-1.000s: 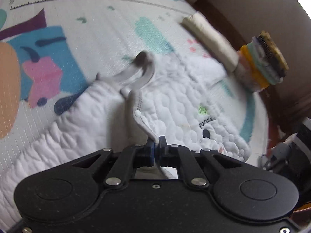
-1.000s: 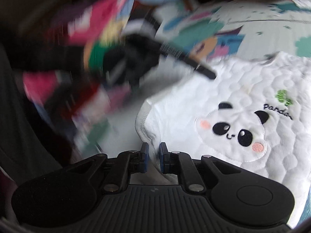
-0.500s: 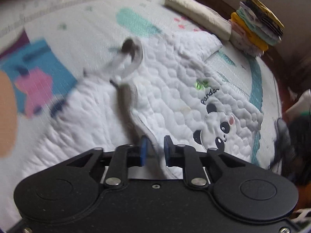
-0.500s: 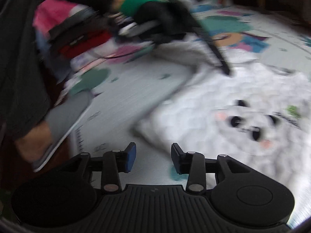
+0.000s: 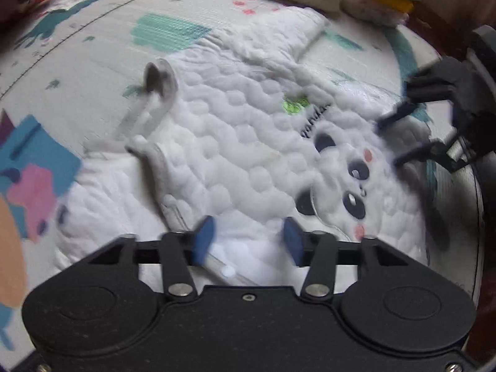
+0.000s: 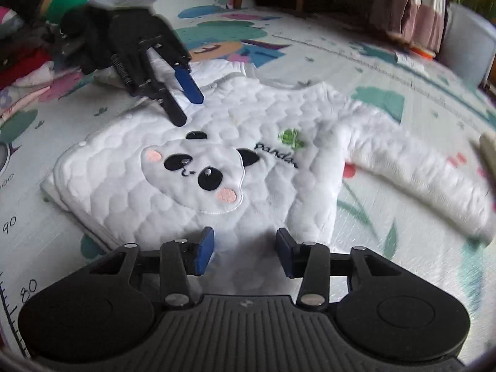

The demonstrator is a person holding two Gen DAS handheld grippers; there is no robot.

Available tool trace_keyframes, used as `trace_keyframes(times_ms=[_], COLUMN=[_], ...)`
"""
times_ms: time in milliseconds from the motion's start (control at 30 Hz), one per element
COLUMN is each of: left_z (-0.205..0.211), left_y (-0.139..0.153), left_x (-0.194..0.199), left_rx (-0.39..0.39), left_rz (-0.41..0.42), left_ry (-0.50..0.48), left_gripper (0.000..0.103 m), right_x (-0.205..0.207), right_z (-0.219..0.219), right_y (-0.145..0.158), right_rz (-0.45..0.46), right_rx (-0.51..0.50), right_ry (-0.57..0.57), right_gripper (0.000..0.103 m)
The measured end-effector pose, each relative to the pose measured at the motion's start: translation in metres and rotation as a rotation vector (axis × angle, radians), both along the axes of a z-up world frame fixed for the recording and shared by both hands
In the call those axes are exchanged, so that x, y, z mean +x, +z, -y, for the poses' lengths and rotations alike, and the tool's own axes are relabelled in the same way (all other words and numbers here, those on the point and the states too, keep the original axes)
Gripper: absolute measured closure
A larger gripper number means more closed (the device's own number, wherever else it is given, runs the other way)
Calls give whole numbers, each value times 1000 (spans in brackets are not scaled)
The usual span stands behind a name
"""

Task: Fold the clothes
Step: 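Grasp the other sleeve cuff with the right tool and lift it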

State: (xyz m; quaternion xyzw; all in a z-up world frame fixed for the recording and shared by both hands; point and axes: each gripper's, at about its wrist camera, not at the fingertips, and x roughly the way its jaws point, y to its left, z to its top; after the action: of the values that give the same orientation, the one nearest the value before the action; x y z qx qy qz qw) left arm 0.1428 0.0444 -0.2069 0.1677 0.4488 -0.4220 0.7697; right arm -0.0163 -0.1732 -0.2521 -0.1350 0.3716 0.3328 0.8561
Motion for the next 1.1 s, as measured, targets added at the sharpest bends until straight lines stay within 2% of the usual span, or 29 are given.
trace_keyframes(times_ms=[33, 100, 133, 167, 200, 233, 300, 367, 400, 500, 567, 600, 667, 733, 767, 933, 1033, 1100], left_z=[0, 4, 7, 10, 11, 10, 17, 22, 23, 25, 29, 31, 35, 35, 35, 42, 50, 50], left_y=[4, -9, -17, -32, -40, -44, -45, -39, -34, -27, -30, -35, -48, -57, -58, -62, -57, -48], left_x=[5, 15, 20, 25, 26, 26, 24, 16, 11, -9, -25, -35, -51, -71, -74, -74, -52, -36], left_rx=[-39, -35, -27, 36, 45, 23, 53, 66, 52, -22, -46, -46, 21, 37, 39, 55, 81, 41], left_rz=[32, 41, 41, 12, 7, 18, 36, 71, 91, 74, 34, 15, -31, 52, 59, 11, -57, -47], left_ry=[19, 34, 40, 44, 36, 23, 1, -23, -36, -98, -158, -191, -242, -282, -293, -338, -361, -302], left_gripper=[62, 62, 61, 59, 56, 55, 55, 55, 55, 55, 55, 55, 54, 54, 54, 53, 53, 53], right_x=[-3, -5, -3, -1, 0, -5, -9, -13, -14, -6, 1, 3, 0, -3, -4, -9, -1, 10], right_z=[4, 7, 8, 10, 13, 15, 14, 25, 35, 63, 80, 85, 87, 80, 78, 82, 90, 99], right_y=[6, 7, -1, -10, -19, -22, -18, 0, 10, 9, -10, -18, -23, -22, -21, -17, -8, 0], right_rz=[40, 84, 56, 7, -46, -45, -40, -6, 2, -110, -258, -317, -348, -342, -351, -479, -530, -532], right_rx=[36, 25, 0, -18, -10, 3, -13, 73, 111, 200, 274, 299, 293, 249, 236, 237, 275, 317], right_ry=[-15, -61, -86, -103, -106, -101, -87, -155, -214, -381, -463, -488, -488, -452, -436, -361, -334, -321], right_gripper=[57, 55, 55, 55, 53, 53, 57, 55, 49, 48, 60, 76, 79, 84, 85, 85, 82, 82])
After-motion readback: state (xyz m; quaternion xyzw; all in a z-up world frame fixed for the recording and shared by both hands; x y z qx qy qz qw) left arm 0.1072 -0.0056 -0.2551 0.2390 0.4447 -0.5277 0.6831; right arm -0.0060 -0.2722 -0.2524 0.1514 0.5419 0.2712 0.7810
